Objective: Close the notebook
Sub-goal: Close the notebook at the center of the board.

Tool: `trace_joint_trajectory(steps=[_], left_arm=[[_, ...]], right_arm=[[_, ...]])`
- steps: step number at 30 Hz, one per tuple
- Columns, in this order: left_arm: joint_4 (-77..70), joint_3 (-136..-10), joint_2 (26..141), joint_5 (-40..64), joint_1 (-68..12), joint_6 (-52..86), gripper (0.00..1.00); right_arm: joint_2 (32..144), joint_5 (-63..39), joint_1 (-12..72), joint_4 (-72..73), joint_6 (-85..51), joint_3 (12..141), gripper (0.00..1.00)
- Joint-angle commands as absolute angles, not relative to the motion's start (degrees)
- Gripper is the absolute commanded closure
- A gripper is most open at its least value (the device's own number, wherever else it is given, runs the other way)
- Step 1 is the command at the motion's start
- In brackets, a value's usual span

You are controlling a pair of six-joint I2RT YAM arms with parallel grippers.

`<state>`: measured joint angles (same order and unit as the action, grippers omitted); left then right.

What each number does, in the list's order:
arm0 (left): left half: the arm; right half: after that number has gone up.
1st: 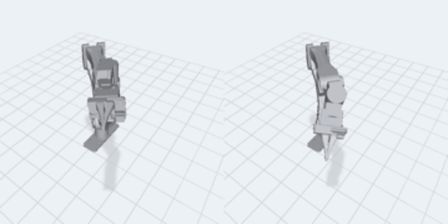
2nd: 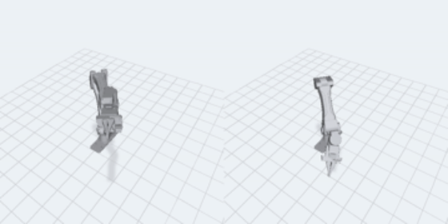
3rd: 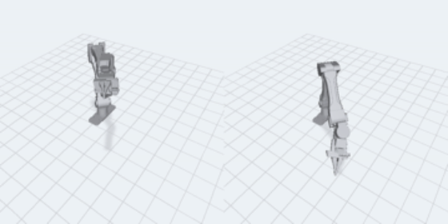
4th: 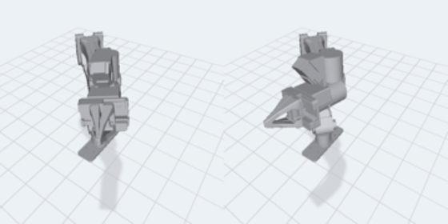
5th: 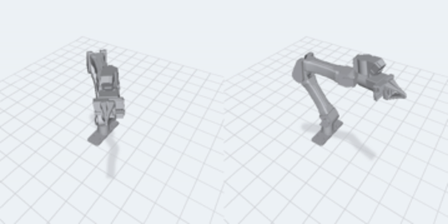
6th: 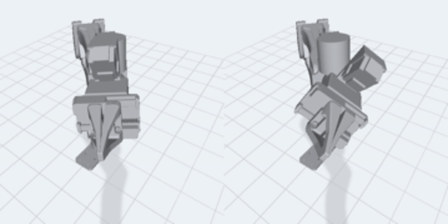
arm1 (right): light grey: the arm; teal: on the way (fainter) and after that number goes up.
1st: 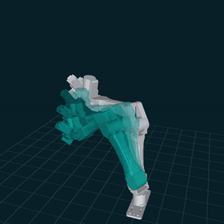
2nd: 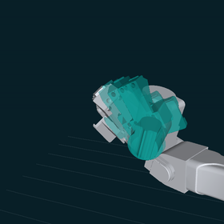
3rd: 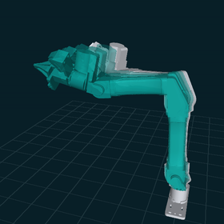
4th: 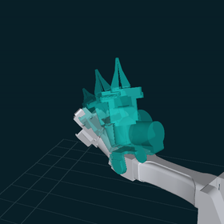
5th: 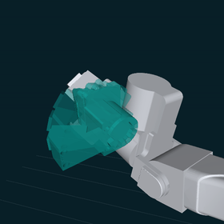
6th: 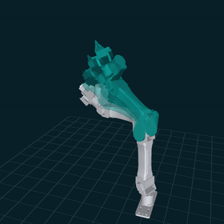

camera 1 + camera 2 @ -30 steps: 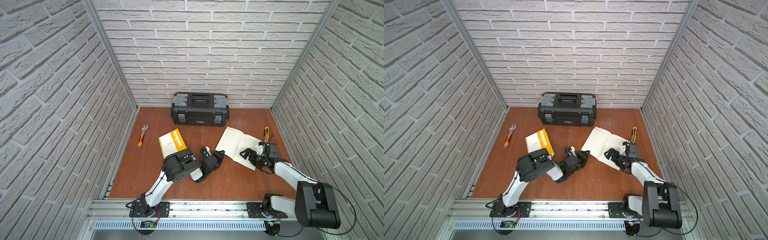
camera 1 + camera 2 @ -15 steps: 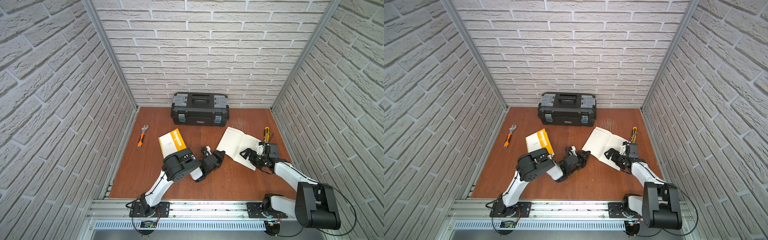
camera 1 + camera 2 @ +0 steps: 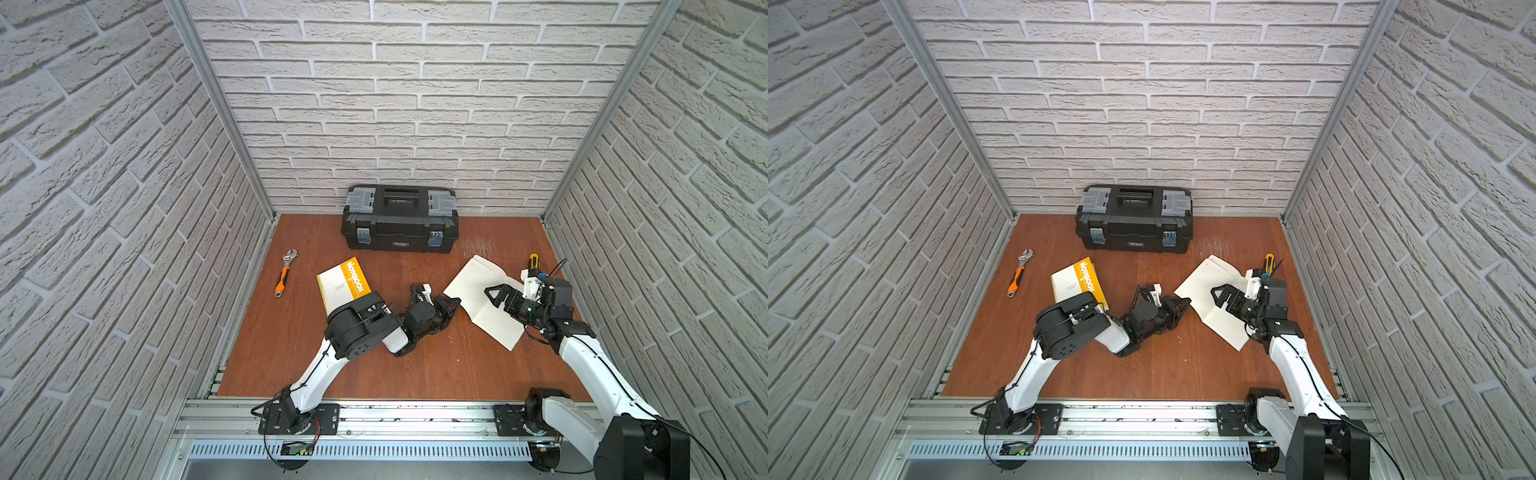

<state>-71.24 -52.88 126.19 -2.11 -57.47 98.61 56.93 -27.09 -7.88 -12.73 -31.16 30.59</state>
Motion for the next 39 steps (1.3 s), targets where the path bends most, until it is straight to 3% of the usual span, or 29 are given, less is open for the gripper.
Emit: trace_joint_trajectory(steps=[1,9,27,34,39], left_arm=[[-73.7,-50.3,120.9,-1.6,-57.1,95.2,1.0],[-71.8,-45.3,112.4,-3.3,-56.5,88.0,1.0],[-60.2,-32.8,91.9,-17.6,-59.1,70.1,1.0],[-46.6,-29.0,82.8,-29.9,-65.1,60.7,1.0],[-46.0,-23.0,77.5,-39.3,-67.7,60.2,1.0]], right_arm=[[57.1,-28.8,-8.2,-12.8,-32.2,30.7,0.0],[55.5,-29.5,-8.1,-11.6,-33.4,29.5,0.0],[55.6,-30.8,-6.4,-7.4,-36.5,27.4,0.0],[58.8,-29.6,-0.3,-1.6,-39.6,27.1,0.0],[63.8,-26.4,7.5,4.1,-42.5,27.7,0.0]])
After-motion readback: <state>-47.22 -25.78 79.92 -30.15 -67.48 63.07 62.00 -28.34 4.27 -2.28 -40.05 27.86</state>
